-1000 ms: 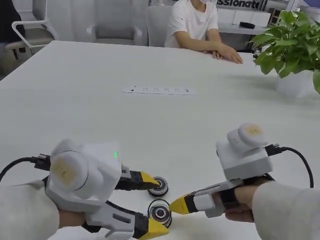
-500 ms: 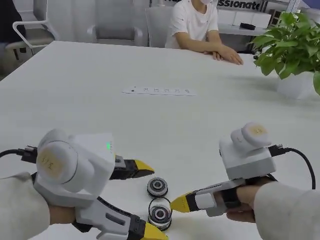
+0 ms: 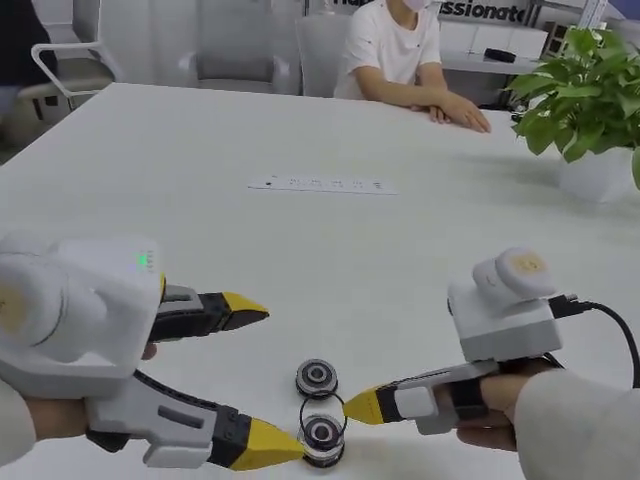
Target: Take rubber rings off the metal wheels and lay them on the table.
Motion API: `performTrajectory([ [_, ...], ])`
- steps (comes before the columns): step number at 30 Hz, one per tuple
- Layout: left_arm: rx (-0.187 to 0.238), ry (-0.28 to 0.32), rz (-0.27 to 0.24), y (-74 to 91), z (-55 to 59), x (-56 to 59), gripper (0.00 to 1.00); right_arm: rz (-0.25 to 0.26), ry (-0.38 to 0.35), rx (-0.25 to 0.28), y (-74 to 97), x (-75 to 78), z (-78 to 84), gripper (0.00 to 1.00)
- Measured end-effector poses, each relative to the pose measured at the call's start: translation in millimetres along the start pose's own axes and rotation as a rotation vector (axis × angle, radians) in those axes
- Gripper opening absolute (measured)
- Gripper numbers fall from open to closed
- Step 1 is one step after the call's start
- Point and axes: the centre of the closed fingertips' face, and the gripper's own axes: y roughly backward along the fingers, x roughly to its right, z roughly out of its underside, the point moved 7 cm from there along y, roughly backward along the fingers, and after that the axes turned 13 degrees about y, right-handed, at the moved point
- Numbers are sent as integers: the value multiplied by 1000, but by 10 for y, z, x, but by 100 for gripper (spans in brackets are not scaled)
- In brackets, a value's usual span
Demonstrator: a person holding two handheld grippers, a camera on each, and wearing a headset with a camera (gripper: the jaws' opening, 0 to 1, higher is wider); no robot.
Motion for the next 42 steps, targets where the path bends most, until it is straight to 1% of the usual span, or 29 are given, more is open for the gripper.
performTrajectory([
  [2, 0, 7, -1, 39, 20, -4, 75, 1, 1, 2, 6, -1, -6, 0],
  [5, 7, 44, -4, 101, 49, -9, 79, 1, 1, 16, 22, -7, -30, 0],
  [9, 1, 52, -31, 188, 89, -26, 80, 4, -7, 35, 41, -7, -53, 0],
  [10, 11, 66, -32, 218, 99, -24, 80, 5, -10, 39, 46, -6, -57, 0],
  [12, 32, 95, -19, 257, 115, -2, 82, 7, -14, 49, 59, -2, -68, 0],
  [14, 42, 108, -27, 315, 138, -9, 84, 9, -18, 60, 76, 8, -77, 0],
  [17, 60, 134, -59, 402, 167, -55, 84, 17, -31, 86, 115, 22, -111, 0],
  [20, 99, 172, -87, 515, 199, -101, 84, 21, -50, 112, 152, 36, -129, 0],
  [21, 102, 180, -98, 536, 216, -116, 86, 24, -52, 117, 162, 36, -133, 0],
  [24, 81, 183, -122, 583, 305, -148, 88, 29, -65, 140, 188, 47, -155, 0],
  [26, 54, 198, -130, 590, 378, -166, 89, 29, -73, 154, 196, 34, -175, 0],
  [27, 43, 200, -131, 583, 407, -169, 89, 30, -74, 158, 199, 42, -179, 0],
  [31, 3, 200, -112, 536, 458, -141, 91, 33, -75, 173, 218, 34, -204, 0],
  [32, -16, 202, -107, 526, 490, -144, 92, 34, -76, 178, 224, 31, -214, 0],
  [34, -39, 211, -104, 517, 536, -149, 92, 35, -77, 187, 236, 19, -231, 0],
  [39, -55, 230, -92, 509, 572, -141, 94, 32, -76, 208, 245, -16, -268, 0],
  [42, -67, 233, -85, 503, 590, -133, 93, 28, -66, 208, 231, -59, -292, 0],
])
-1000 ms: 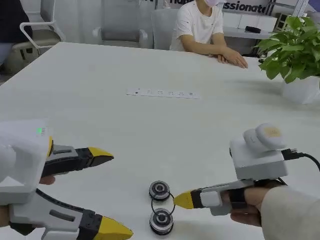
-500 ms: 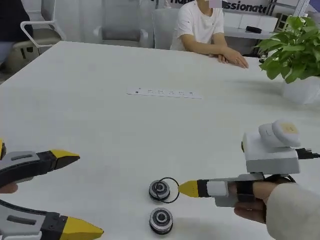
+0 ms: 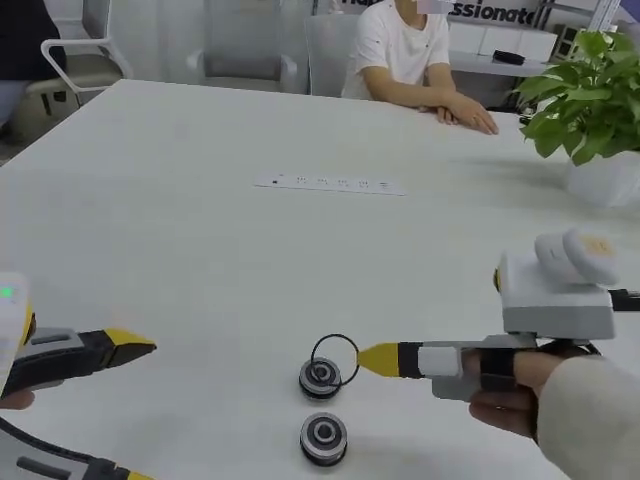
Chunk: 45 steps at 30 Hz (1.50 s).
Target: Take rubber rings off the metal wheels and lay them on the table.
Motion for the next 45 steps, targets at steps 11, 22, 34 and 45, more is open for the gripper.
performTrajectory([
  [11, -17, 8, 9, -11, 24, 9, 93, -13, 83, -31, -88, -131, -65, 0],
  [22, -37, 13, 19, -22, 52, 20, 92, -40, 231, -81, -284, -334, -96, 0],
  [34, -60, 13, 25, -37, 82, 29, 92, -67, 380, -156, -514, -440, 62, 0],
  [45, -69, 22, 23, -44, 98, 23, 92, -61, 409, -243, -690, -387, 279, 0],
])
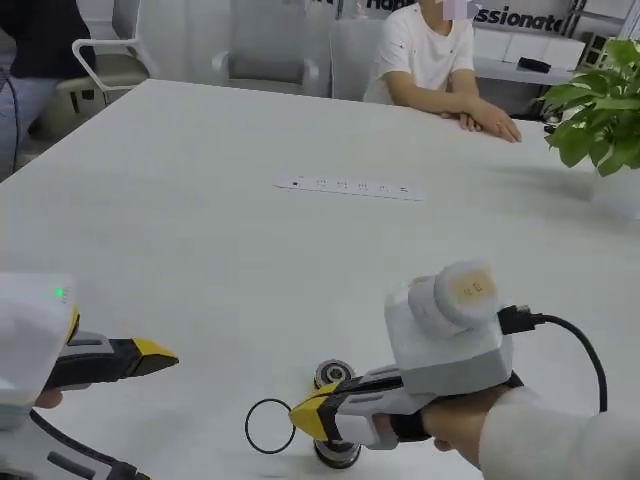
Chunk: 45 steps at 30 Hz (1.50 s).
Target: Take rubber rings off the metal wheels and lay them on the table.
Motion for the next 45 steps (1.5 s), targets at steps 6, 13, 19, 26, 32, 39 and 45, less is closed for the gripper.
performTrajectory([
  [6, -20, 0, 5, -18, 23, 5, 92, 6, 27, -17, -84, -5, 32, 0],
  [13, -31, 4, 9, -28, 39, 7, 92, 27, 35, -32, -152, 54, 70, 0],
  [19, -42, 8, 16, -39, 54, 13, 92, 41, 35, -35, -166, 82, 90, 0],
  [26, -45, 13, 18, -43, 58, 14, 92, 51, 66, -52, -192, 93, 117, 2],
  [32, -49, 18, 23, -47, 66, 19, 91, 63, 76, -41, -179, 126, 91, 6],
  [39, -47, 19, 20, -43, 63, 13, 91, 69, 66, -14, -124, 146, 32, 7],
  [45, -45, 20, 18, -40, 61, 11, 91, 59, 72, 48, -25, 149, -105, 9],
])
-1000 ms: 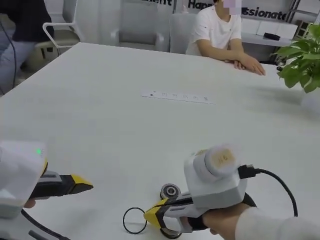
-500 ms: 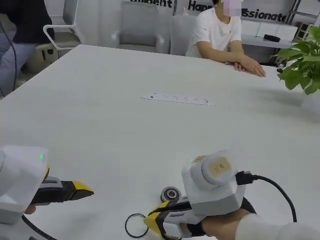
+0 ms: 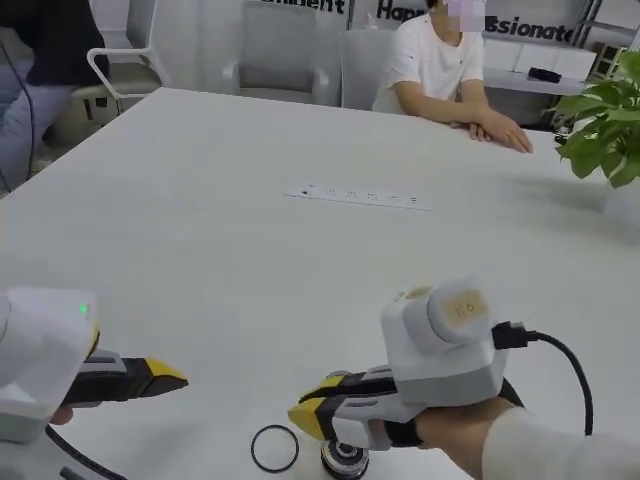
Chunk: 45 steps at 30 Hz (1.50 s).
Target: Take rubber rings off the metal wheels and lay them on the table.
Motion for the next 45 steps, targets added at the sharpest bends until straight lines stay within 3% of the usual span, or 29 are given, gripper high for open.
performTrajectory([
  [16, 1, 3, -2, 3, -1, -2, 90, 17, -6, 81, 269, 67, -119, 13],
  [31, 6, 5, 1, 3, -10, 5, 90, 78, -19, 160, 570, 226, -161, 17],
  [38, 42, 3, 6, 16, -66, 17, 90, 69, -25, 148, 642, 250, -56, 18],
  [41, 85, 4, 14, 33, -136, 35, 89, 16, -65, 117, 628, 221, 61, 20],
  [44, 121, 10, 19, 33, -220, 53, 89, -11, -66, 80, 596, 193, 160, 22],
  [45, 151, 4, 29, 34, -275, 79, 89, -18, -59, 64, 586, 183, 190, 23],
])
